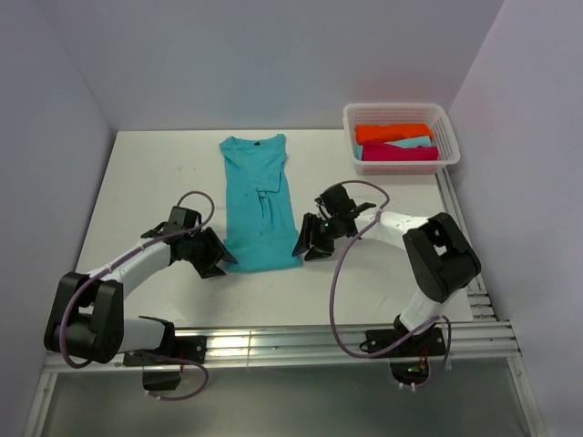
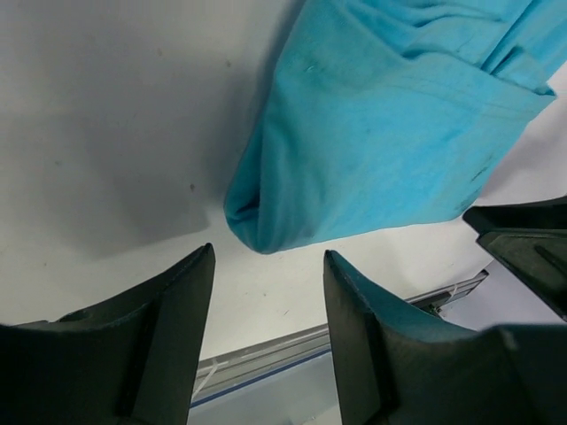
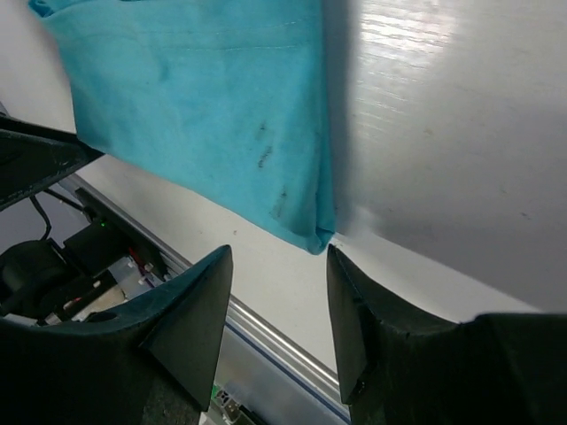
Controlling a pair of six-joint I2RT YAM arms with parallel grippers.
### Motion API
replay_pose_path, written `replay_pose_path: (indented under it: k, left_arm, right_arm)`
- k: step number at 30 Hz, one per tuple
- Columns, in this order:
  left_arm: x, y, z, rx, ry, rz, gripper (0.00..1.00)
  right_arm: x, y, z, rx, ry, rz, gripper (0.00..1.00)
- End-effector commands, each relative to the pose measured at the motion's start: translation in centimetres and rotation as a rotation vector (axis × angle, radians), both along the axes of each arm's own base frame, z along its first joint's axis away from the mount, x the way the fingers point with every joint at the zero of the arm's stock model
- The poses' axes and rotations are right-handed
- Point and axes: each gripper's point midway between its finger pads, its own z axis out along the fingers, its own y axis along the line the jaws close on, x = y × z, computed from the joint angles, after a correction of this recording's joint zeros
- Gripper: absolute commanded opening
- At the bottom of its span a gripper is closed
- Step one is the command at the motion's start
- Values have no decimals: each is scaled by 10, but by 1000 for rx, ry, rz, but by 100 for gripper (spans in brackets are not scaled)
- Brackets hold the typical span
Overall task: Roll the t-shirts
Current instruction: Roll the tshirt
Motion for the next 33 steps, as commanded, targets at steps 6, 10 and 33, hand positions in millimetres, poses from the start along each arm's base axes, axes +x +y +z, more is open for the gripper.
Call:
replay_pose_path:
  k: [6, 10, 33]
  left_arm:
    - [13, 2, -4, 36, -53, -29, 38]
    - [10, 2, -11, 32, -35, -31, 29]
    - [-2, 12, -21, 123, 21, -89, 47]
  right_arm:
    - [4, 15, -3, 6, -26, 14, 49]
    - [-1, 12, -11, -18, -13, 16, 40]
    - [-13, -2, -28, -104, 38, 15, 25]
